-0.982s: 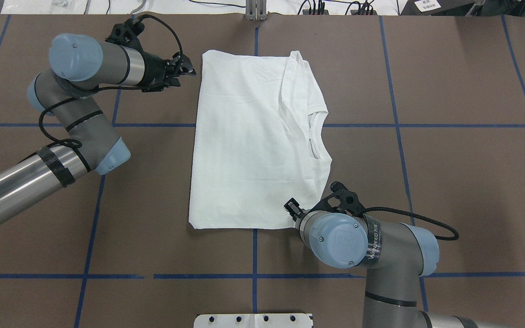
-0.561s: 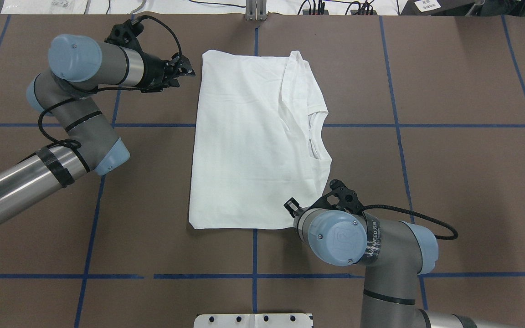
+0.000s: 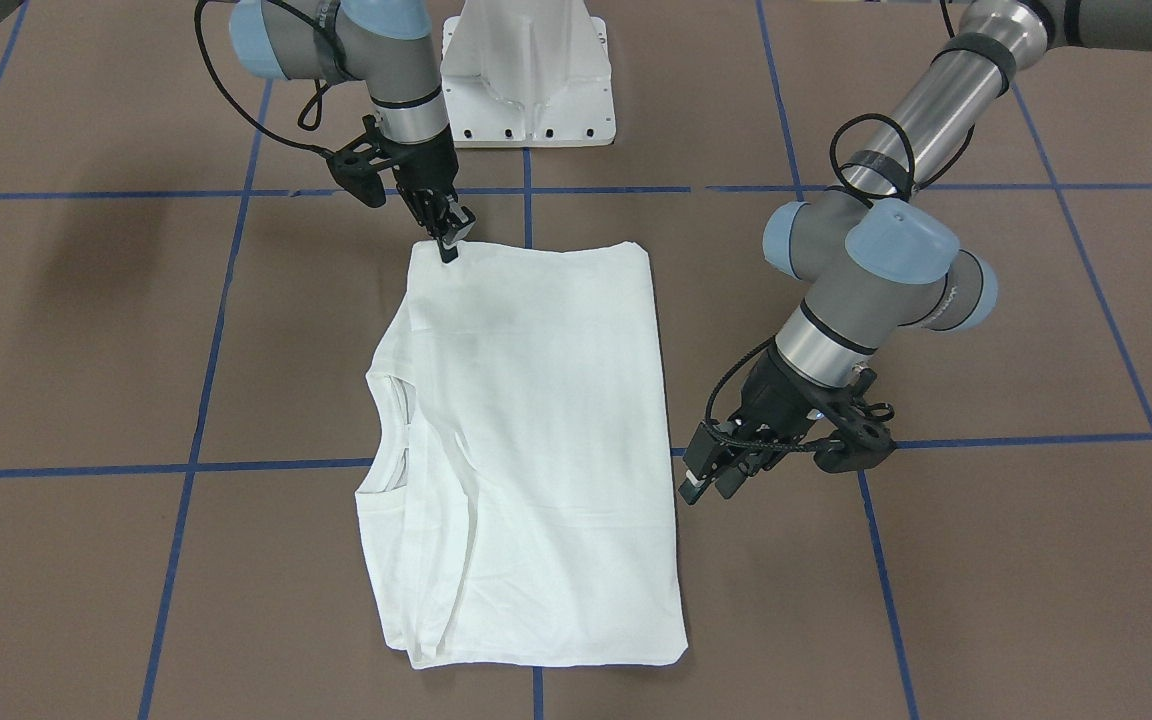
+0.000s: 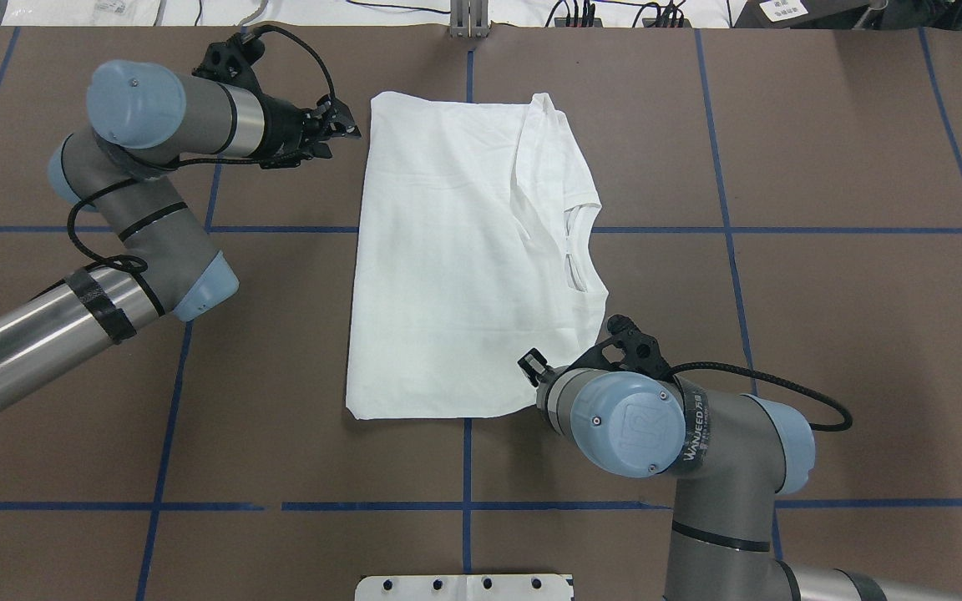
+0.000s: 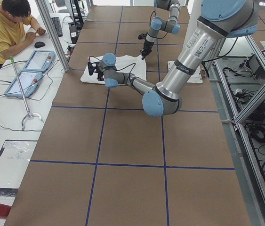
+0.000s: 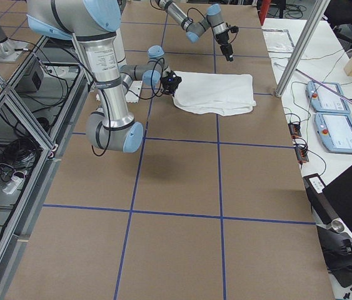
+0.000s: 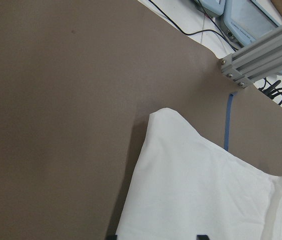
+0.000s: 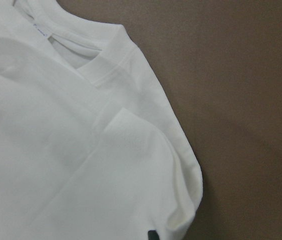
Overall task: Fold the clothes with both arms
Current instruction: 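Move the right gripper down to the shirt corner nearest the robot, then move the left gripper to the other near corner of the shirt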
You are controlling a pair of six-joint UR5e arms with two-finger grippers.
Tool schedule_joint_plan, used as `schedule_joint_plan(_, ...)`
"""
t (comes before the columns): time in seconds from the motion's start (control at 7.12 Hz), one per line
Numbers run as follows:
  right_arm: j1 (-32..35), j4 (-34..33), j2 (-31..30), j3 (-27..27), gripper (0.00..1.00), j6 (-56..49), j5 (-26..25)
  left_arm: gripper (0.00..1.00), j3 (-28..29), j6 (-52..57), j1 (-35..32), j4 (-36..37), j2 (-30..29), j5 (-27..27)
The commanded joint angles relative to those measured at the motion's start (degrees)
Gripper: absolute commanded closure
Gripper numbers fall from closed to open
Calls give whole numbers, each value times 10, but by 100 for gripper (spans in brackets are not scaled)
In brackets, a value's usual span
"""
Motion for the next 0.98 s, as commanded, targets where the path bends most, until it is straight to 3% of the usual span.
schedule_joint_plan(0.0, -10, -4, -10, 22, 100, 26, 1, 39, -28, -5, 0, 1, 4, -1)
schedule_joint_plan(0.28, -27, -8, -51, 79, 100, 43, 2, 38, -79, -9, 2, 3, 36, -17)
schedule_joint_plan(0.56, -58, -8, -65, 98, 100, 73, 1, 37, -154, -69, 12, 17, 76, -20)
schedule_joint_plan(0.84, -79, -52, -77, 139, 100, 79, 2, 35, -279, -124, 75, 88, 135, -14)
